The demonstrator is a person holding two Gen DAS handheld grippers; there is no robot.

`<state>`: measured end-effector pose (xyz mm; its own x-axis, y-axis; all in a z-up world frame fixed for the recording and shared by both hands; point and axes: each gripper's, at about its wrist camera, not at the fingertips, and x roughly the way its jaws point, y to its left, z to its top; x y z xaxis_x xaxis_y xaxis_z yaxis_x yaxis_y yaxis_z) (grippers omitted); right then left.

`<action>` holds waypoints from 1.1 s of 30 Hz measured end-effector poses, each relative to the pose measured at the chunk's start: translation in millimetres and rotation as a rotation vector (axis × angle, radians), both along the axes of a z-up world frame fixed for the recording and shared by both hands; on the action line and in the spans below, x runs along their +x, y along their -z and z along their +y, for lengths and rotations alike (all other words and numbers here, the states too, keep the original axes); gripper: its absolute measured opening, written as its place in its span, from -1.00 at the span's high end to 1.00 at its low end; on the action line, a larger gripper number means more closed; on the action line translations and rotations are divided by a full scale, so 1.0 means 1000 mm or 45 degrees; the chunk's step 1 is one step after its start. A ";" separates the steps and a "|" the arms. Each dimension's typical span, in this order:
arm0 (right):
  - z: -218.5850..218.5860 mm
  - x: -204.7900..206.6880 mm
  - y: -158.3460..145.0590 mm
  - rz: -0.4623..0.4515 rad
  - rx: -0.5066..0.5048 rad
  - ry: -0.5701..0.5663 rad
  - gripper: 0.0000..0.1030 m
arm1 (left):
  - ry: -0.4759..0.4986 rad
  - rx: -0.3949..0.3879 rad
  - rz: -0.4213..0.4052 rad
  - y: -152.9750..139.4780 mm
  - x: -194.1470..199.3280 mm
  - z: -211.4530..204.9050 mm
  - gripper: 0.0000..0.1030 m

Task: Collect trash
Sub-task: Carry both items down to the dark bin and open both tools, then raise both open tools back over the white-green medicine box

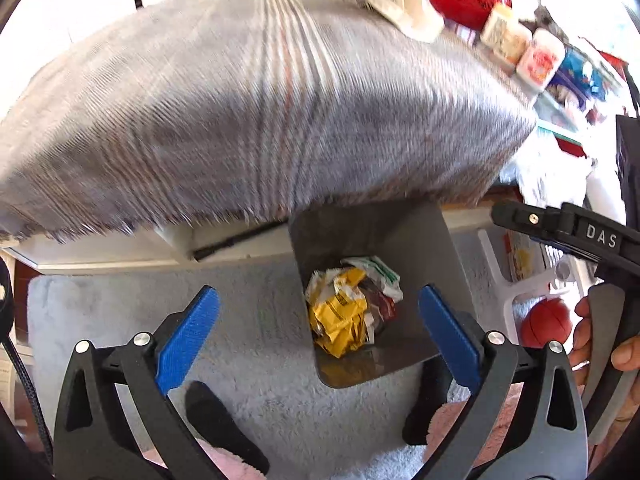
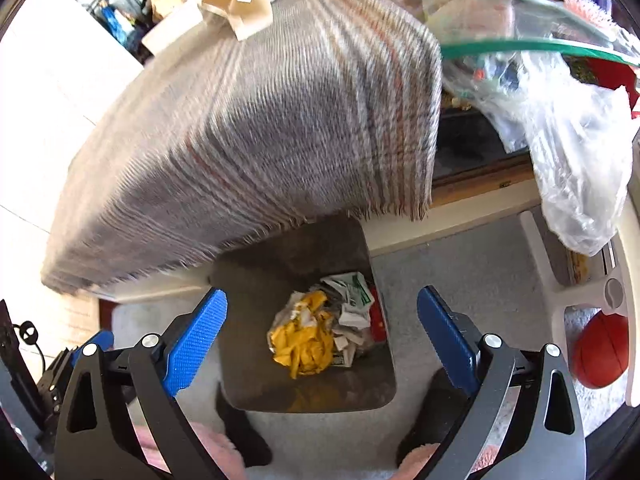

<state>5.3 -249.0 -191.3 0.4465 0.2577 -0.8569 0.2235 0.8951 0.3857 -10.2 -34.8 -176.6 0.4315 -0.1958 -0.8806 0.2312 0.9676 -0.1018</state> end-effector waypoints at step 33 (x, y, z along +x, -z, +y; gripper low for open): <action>-0.057 0.208 -0.141 -0.267 -0.217 -0.001 -0.67 | 0.018 -0.008 -0.281 -0.132 0.185 -0.078 -0.84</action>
